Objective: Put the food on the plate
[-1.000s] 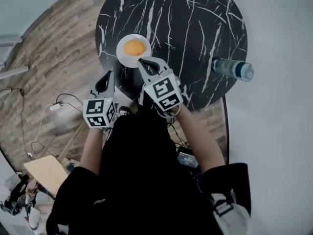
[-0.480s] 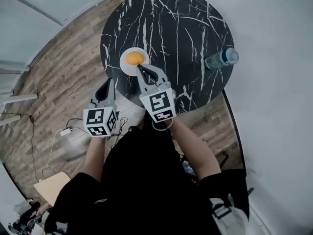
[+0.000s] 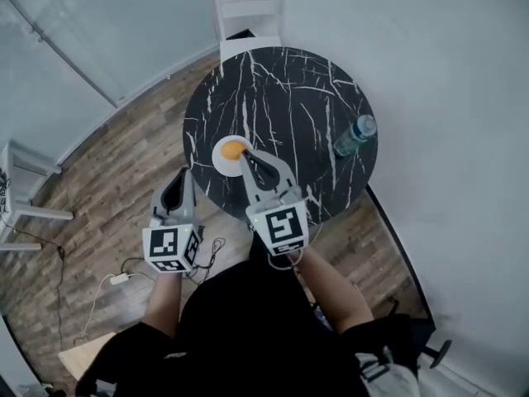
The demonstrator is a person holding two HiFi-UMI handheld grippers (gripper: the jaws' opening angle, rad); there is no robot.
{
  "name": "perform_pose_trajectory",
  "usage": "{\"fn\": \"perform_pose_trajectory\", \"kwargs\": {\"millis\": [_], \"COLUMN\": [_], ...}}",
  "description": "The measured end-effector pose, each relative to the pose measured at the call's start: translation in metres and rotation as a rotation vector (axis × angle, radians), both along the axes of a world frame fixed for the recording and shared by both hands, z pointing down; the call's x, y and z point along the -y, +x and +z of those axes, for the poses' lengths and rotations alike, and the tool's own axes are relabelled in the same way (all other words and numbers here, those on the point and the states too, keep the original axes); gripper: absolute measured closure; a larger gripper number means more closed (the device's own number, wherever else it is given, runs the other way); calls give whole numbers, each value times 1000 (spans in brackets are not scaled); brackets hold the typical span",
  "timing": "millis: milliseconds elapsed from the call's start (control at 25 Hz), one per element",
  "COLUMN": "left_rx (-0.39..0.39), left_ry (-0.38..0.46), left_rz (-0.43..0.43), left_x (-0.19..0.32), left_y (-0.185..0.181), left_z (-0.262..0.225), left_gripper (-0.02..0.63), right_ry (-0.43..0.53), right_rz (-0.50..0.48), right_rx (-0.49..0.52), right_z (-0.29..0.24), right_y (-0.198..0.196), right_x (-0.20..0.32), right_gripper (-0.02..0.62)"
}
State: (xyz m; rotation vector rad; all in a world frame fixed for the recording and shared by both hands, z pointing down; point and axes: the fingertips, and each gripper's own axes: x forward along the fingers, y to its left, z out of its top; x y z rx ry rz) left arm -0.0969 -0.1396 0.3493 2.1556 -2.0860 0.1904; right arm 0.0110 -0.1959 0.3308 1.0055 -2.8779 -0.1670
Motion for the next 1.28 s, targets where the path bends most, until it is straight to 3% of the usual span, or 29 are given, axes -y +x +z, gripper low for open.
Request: {"fn": "perform_pose_trajectory", "kwargs": {"millis": [160,280,800,1280], "left_rx": [-2,-3,-10,-4], "left_ry": [49,73,121,123], "left_rz": [25,42,48,28], "left_x": [-6,-8,-19,-14], "left_y": [6,8,3,-4], "left_z": [-25,-38,-54,-55], "left_gripper": [606,606,606,606], "right_ry": [104,129,127,111], "right_rz": [29,44,77,80], "right_rx": [7,16,53,24], "right_z": [-38,-53,-66,-58], "right_y": [8,10,12,11], "right_x": [-18,-27,-39,-29], "right_gripper": [598,598,598,598]}}
